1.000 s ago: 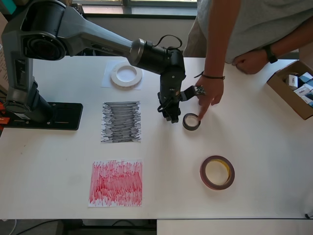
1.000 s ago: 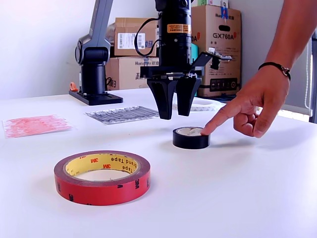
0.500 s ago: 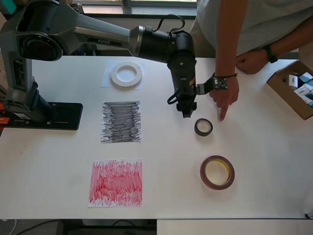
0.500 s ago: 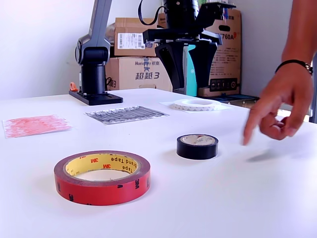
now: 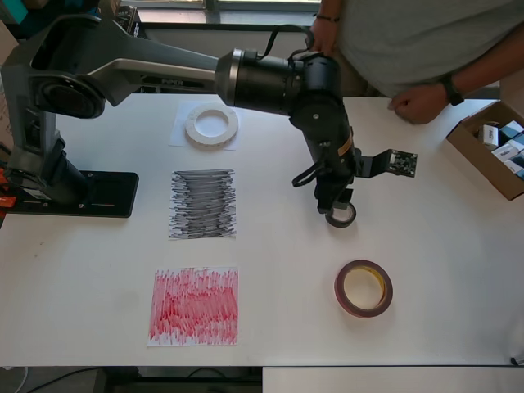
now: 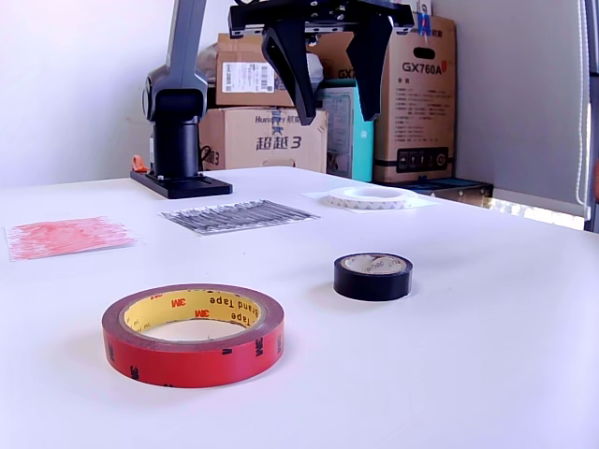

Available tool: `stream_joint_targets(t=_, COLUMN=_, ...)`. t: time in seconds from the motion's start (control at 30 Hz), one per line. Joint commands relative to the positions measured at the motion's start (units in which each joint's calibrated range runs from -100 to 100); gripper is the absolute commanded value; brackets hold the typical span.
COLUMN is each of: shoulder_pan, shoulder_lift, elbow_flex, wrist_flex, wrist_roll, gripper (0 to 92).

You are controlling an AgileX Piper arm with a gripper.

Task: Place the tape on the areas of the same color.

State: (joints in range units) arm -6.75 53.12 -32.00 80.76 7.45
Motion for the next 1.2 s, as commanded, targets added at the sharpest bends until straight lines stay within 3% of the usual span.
stream_joint_targets(t=0.0, shoulder_pan=-1.05, shoulder_lift=4.69, elbow_flex=-4.39, wrist_flex=-0.53, wrist_roll=1.48, gripper=59.5)
stream_joint_targets(t=1.17, shoulder_pan=-0.90, shoulder_lift=17.51, elbow_flex=-8.02, wrist_flex=-0.53, wrist_roll=0.99, gripper=59.5)
